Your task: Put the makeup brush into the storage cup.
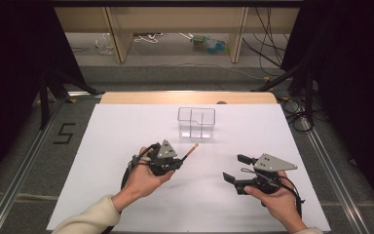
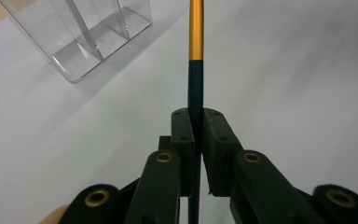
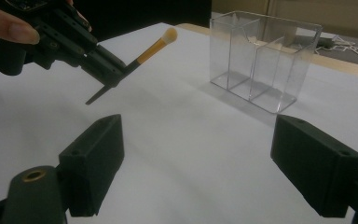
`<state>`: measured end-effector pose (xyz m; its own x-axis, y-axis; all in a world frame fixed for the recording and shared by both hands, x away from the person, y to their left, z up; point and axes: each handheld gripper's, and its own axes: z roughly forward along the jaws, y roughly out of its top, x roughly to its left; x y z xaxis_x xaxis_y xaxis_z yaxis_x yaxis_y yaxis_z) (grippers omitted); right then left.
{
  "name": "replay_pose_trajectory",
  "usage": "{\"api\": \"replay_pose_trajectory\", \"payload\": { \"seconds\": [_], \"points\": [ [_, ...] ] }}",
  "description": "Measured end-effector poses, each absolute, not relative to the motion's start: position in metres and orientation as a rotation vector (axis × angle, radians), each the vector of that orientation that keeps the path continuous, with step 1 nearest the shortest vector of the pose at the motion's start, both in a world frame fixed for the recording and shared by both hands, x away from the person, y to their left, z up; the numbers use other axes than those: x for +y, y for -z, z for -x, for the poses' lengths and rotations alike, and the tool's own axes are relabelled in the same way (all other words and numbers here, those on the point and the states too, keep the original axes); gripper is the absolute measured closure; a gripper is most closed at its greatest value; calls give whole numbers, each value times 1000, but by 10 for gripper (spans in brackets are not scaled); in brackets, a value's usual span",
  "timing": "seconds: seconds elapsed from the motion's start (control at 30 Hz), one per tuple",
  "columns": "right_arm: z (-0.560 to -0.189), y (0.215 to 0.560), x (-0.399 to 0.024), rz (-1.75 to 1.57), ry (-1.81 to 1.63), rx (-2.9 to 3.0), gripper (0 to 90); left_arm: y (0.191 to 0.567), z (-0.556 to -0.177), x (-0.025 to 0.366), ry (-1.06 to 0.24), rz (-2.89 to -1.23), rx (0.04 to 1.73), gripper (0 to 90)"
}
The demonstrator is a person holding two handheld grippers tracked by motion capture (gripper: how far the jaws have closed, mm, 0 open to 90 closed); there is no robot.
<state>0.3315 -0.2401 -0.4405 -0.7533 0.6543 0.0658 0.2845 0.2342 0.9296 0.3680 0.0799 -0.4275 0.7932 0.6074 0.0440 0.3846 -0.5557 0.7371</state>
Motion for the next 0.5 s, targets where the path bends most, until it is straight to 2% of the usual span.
{"api": "replay_pose_trajectory", "payload": {
  "seconds": [0.5],
  "points": [
    [-339, 442, -228, -894, -1569, 2166, 193, 425, -365, 77, -401, -2190, 714, 834]
  ]
}}
